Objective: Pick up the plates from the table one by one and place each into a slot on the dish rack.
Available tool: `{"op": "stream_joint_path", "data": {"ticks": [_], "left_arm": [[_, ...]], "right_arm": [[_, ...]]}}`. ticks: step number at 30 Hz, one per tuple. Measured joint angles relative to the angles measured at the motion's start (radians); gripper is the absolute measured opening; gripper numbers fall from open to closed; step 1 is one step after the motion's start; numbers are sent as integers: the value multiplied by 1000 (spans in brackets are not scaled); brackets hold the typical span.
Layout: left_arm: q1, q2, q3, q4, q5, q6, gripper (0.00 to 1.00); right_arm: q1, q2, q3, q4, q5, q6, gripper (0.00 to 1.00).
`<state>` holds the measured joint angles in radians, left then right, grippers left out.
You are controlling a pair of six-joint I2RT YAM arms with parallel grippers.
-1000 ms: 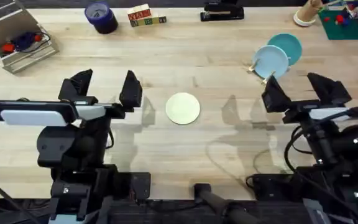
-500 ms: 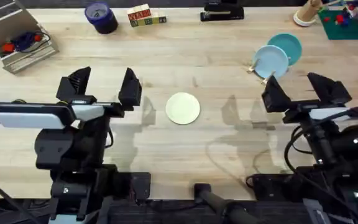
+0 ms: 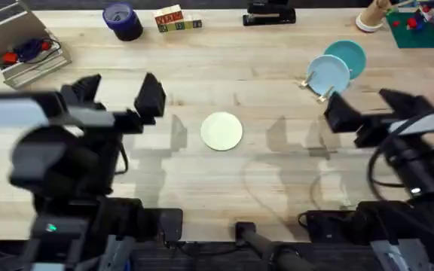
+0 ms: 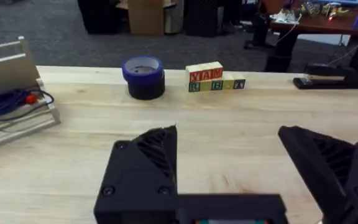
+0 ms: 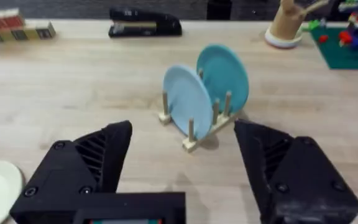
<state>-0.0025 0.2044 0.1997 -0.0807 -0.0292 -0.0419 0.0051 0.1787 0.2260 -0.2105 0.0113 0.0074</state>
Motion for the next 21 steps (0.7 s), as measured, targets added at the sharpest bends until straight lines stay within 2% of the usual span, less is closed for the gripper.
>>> {"op": "stream_joint_path", "data": {"ticks": [3, 10, 15, 21], "left_arm": [[0, 142, 118, -50, 4, -1, 993], [0, 494, 483, -349, 64, -4, 993], [0, 688, 756, -553, 144, -4, 993], [0, 845, 990, -728, 245, -4, 994]], "right_arm": [[0, 114, 133, -50, -1, 0, 995], [0, 422, 482, -327, -48, 0, 993], [0, 616, 713, -548, -84, 9, 995], [0, 766, 873, -672, -143, 16, 995]]}}
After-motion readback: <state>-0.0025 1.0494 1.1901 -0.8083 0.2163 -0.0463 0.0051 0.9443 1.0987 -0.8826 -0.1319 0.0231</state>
